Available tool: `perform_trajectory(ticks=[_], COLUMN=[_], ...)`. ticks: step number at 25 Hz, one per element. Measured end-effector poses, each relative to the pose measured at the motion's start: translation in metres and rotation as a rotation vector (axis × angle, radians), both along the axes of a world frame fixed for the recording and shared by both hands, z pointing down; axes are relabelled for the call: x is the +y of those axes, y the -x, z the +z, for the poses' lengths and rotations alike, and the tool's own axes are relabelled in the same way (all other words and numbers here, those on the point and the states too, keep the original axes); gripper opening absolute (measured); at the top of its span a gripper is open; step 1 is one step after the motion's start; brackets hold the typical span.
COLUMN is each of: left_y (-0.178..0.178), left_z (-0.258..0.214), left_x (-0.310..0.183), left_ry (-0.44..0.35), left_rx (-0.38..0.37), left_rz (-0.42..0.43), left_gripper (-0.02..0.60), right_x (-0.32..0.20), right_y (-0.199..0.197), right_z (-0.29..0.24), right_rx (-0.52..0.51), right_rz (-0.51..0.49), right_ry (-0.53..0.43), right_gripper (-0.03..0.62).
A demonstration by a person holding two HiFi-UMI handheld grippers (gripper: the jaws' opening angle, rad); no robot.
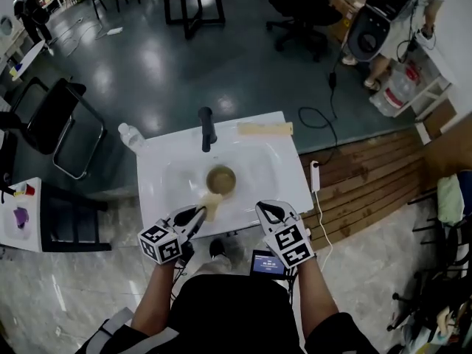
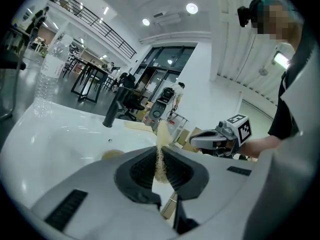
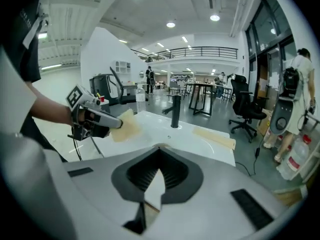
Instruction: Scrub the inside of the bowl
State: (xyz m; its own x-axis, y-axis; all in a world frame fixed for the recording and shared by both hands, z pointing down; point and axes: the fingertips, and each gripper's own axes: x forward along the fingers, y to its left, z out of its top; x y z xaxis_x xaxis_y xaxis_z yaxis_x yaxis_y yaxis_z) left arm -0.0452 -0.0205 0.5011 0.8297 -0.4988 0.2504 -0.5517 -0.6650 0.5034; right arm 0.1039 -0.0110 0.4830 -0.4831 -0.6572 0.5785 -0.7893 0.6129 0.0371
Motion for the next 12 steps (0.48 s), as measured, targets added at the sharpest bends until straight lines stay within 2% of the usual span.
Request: perform_trajectory(ticks=[4, 12], left_y=[-0.025, -0.071], left_z=[-0.016, -0.035], left_x=[0.024, 0.094], left_ry=[-0.036, -0.106], left_rx=[0.002, -0.021], left_rz=[-0.034, -0.065], left_gripper=[0.02, 0.02], right_x=[0.03, 0.089], right_y=[-0.012, -0.069], right_z=[-0.009, -0.016], right_rx=[0.01, -0.085], right_rz=[-0.069, -0.04], right_ry=[-0.029, -0.064], right_gripper=[0.009, 0.009])
